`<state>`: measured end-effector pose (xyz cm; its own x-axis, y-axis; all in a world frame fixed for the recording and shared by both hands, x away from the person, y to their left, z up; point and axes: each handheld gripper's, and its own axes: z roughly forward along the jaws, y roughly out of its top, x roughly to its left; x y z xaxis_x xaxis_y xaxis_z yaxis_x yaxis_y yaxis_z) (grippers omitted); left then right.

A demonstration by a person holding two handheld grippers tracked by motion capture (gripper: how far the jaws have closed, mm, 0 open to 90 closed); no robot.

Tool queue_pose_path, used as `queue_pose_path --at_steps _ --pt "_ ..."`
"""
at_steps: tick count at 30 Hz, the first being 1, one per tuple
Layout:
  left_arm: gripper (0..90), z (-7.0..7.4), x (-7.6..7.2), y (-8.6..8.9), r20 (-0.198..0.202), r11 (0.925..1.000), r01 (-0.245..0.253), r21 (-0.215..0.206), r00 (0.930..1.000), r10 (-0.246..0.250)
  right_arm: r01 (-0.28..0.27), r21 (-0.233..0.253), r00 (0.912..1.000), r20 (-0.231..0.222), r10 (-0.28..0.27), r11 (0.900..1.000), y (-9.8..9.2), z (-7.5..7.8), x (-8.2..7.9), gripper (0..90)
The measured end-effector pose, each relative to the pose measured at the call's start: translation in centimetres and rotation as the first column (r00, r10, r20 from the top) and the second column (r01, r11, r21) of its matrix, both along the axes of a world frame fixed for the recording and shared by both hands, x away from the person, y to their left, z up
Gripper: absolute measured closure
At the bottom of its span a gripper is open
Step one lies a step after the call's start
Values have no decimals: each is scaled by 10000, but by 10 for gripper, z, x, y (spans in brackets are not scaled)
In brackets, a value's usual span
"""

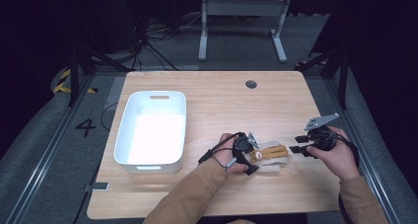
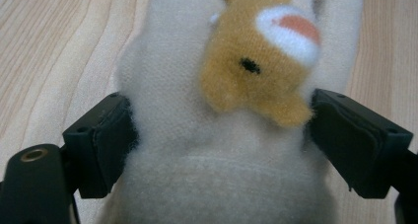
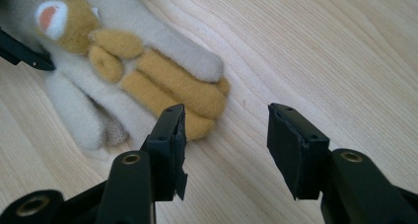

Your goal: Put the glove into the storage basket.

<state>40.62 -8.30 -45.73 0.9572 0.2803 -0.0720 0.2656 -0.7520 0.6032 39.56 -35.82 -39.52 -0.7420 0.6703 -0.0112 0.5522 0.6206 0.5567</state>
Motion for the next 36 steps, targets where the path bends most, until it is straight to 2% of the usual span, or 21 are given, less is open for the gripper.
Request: queue_pose_path --at_steps 5,8,14,21,24,27,36 --pt "148 -1 -1 -1 138 9998 192 -16 9997 -192 -30 -9 10000 10 30 10000 1 0 0 495" --pt "184 0 -2 0 105 9998 205 21 9997 -205 -28 -10 10000 -19 28 10000 1 -1 0 495" --pt "354 4 -5 1 12 9999 125 7 9999 -125 -23 12 10000 -1 23 10000 1 -1 0 495" --pt "618 6 -7 3 -355 9997 -187 -142 9992 182 1 59 10000 9 -1 10000 1 -1 0 495" --pt "683 6 -8 2 -374 9998 -198 -100 9991 195 12 66 10000 23 -12 10000 1 -1 0 493" --pt "716 7 -10 0 -435 9993 -366 -13 9984 365 16 63 10000 19 -16 10000 1 -1 0 493" --pt "751 7 -11 1 -845 9973 -727 -118 9939 715 64 86 10000 34 -64 9999 -2 -1 1 491"
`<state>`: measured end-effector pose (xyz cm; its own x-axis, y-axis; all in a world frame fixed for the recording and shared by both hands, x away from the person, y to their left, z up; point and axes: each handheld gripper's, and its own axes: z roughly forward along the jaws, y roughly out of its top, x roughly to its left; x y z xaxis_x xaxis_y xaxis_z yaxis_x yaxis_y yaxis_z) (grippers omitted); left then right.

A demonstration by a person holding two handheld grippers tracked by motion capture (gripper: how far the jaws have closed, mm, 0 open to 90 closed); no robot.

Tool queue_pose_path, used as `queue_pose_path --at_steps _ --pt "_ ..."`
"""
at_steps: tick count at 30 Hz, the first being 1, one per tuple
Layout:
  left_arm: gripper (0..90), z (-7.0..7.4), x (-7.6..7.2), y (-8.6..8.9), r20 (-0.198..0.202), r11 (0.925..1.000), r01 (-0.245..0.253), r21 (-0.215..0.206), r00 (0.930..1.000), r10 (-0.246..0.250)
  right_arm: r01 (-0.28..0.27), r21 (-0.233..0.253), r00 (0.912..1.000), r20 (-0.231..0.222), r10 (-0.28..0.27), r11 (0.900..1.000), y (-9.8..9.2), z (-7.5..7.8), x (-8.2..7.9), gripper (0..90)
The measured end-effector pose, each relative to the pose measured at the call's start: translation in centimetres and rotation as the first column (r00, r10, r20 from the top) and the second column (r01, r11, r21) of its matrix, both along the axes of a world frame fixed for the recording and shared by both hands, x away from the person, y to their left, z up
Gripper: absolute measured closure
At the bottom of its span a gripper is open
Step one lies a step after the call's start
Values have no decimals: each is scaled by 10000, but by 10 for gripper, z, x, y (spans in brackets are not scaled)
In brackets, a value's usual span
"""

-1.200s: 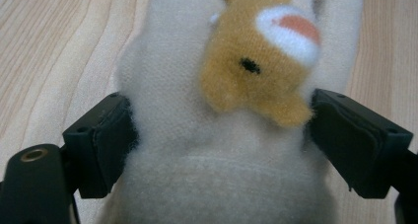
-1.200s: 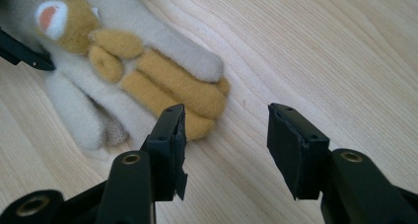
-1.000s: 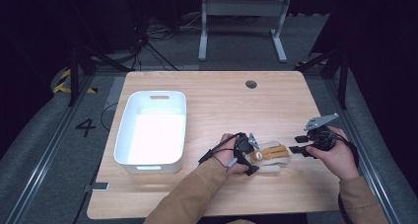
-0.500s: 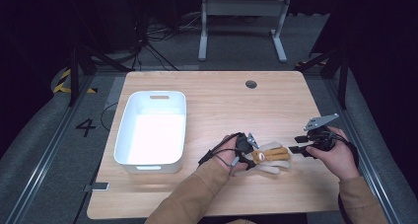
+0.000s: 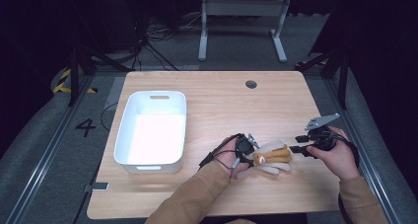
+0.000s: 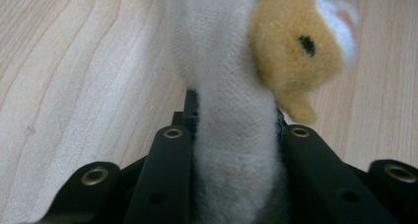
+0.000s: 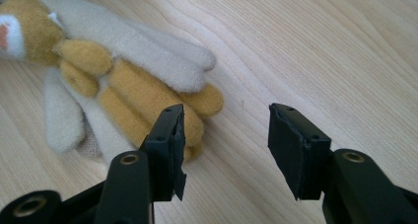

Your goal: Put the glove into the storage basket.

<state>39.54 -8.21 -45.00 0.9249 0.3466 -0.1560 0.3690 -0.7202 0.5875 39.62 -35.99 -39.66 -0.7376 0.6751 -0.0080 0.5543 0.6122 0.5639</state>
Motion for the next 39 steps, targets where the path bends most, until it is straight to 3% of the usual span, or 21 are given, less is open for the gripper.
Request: queue_pose_path --at_steps 13,20,24,28,33,37,39 --pt "759 9 -2 2 -262 10000 -65 64 9996 66 208 124 9998 61 -208 9997 -8 1 0 490" --pt "759 26 -5 12 -444 9987 -327 -387 9985 310 300 206 9994 167 -304 9993 -10 4 -1 485" --pt "758 39 -7 20 -480 9936 -710 -881 9966 669 388 249 9991 173 -393 9989 -11 3 1 481" --pt "757 48 -6 28 -474 9898 -940 -1075 9949 893 453 368 9987 205 -461 9983 -12 3 2 478" --pt "756 57 -4 39 -538 9802 -1386 -1418 9898 1322 464 971 9988 135 -479 9942 -12 -1 5 504" --pt "756 64 -5 50 -502 9718 -1777 -1551 9838 1719 55 500 9993 363 -73 9987 -8 -4 10 512" --pt "756 68 -5 56 -447 9668 -1957 -1644 9806 1908 -114 601 9989 464 86 9981 -5 -6 13 520"
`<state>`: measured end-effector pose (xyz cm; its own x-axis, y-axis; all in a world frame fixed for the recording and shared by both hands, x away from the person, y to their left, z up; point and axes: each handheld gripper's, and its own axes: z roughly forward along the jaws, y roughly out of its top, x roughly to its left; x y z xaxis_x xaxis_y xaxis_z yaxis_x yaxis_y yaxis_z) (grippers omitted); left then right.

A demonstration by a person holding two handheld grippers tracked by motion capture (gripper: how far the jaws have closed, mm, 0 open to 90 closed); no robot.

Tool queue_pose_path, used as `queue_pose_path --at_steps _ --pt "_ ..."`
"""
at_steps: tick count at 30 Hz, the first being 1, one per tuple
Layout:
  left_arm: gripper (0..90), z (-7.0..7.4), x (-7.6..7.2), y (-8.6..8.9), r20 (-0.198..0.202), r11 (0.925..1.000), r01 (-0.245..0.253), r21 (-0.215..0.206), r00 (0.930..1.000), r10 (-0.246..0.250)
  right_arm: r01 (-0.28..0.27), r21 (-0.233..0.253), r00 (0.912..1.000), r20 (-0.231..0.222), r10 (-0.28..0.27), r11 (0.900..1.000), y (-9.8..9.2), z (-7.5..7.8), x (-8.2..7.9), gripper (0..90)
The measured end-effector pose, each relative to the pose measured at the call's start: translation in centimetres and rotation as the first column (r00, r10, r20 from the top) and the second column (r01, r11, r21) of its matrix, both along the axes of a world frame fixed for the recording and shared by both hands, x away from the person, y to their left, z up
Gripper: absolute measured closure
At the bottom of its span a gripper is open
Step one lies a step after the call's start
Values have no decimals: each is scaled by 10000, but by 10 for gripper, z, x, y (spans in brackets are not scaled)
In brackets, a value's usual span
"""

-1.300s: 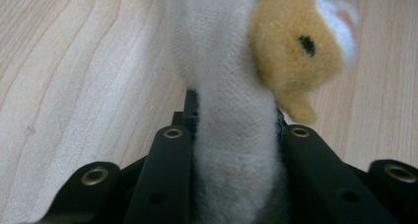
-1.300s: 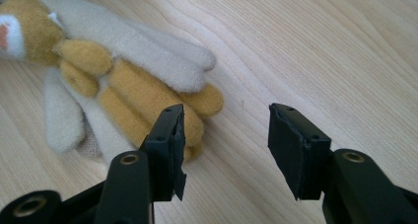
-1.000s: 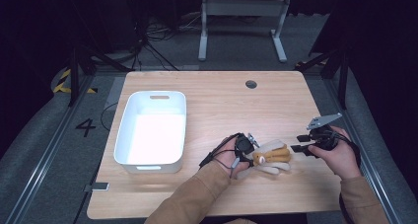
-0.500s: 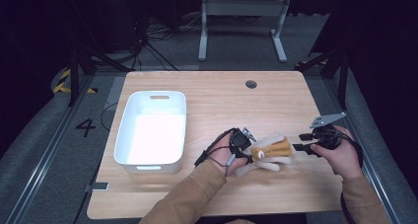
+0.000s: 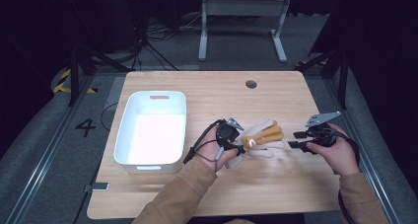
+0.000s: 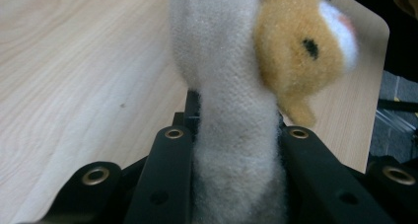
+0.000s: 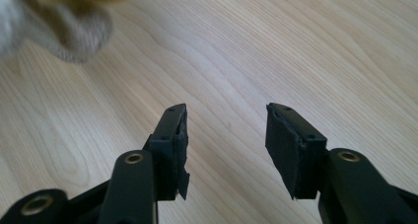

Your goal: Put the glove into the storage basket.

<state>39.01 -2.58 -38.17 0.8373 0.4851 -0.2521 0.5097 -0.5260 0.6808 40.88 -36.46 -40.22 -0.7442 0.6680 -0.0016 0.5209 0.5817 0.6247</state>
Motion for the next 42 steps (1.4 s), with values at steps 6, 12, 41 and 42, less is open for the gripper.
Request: queue_pose_path --at_steps 6,12,41,42 --pt "756 10 -1 18 221 9979 -607 -231 9979 612 -313 134 9993 227 310 9994 10 -3 9 516" --pt "756 19 -3 35 455 9922 -1146 -490 9921 1168 -345 79 9993 108 344 9994 17 -3 18 511" --pt "751 72 -3 104 548 9591 -2831 68 9577 2824 -211 113 9994 -261 214 9997 17 -10 22 509" --pt "751 75 -4 109 582 9553 -2953 103 9540 2943 -206 115 9994 -273 209 9997 18 -10 22 507"
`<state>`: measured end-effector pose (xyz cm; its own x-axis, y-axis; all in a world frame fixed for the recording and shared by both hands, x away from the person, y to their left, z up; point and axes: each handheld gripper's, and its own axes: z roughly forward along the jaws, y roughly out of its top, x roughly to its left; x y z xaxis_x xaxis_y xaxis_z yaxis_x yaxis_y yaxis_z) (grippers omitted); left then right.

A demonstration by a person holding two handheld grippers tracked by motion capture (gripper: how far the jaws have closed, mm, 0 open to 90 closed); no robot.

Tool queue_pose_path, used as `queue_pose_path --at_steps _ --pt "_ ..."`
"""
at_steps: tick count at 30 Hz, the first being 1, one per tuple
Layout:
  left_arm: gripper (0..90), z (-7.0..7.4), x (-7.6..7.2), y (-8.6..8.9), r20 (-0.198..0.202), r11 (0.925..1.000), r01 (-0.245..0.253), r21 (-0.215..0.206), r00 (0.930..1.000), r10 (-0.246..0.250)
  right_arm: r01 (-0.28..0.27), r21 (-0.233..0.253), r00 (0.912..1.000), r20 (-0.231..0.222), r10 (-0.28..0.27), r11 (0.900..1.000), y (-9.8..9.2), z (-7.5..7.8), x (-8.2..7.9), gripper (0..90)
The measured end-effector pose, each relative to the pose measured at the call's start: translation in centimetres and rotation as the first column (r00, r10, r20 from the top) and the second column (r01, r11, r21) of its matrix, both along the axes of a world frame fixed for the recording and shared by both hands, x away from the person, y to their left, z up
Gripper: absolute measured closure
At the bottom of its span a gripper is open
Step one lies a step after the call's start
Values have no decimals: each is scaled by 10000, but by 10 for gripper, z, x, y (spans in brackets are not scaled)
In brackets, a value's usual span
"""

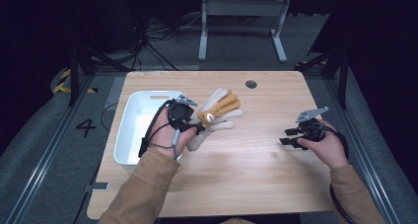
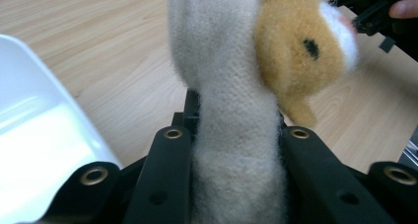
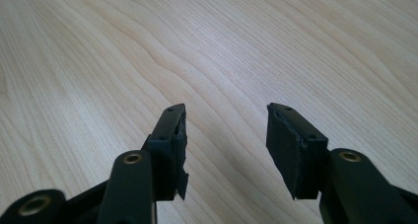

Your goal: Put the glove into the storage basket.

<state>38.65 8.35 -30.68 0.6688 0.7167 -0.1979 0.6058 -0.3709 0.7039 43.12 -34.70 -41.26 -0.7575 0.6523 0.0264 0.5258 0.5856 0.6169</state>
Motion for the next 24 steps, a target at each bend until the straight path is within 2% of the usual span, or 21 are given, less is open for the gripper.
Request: queue_pose_path --at_steps 6,10,14,15,18,19,20,21,23,24 --pt "750 8 -1 15 10 9984 -534 175 9986 534 -108 19 9999 -30 108 9999 3 -1 3 504" --pt "750 14 -2 29 -15 9921 -1188 404 9929 1189 -159 53 9999 -48 160 9999 6 -1 5 503" --pt "751 17 -1 38 -339 9842 -1687 539 9847 1706 -223 79 9997 -94 224 9997 8 -1 7 500" --pt "751 19 -1 43 -545 9786 -1973 575 9782 2004 -278 69 9996 -99 279 9996 10 -1 8 500" --pt "751 22 0 48 -751 9685 -2390 699 9669 2440 -320 70 9994 -97 320 9995 11 -2 9 498" --pt "751 23 1 50 -872 9660 -2472 755 9634 2534 -322 74 9994 -112 323 9995 12 -2 9 498" --pt "751 23 1 50 -872 9660 -2472 755 9634 2534 -322 74 9994 -112 323 9995 12 -2 9 498" --pt "752 24 2 53 -1266 9612 -2688 623 9531 2748 -333 57 9994 -120 334 9994 11 -2 9 497" --pt "751 24 4 55 -1458 9576 -2802 666 9467 2871 -268 89 9995 -159 269 9996 11 -2 8 497" --pt "751 25 5 57 -1630 9540 -2917 689 9402 2992 -240 85 9996 -153 242 9997 10 -2 8 497"
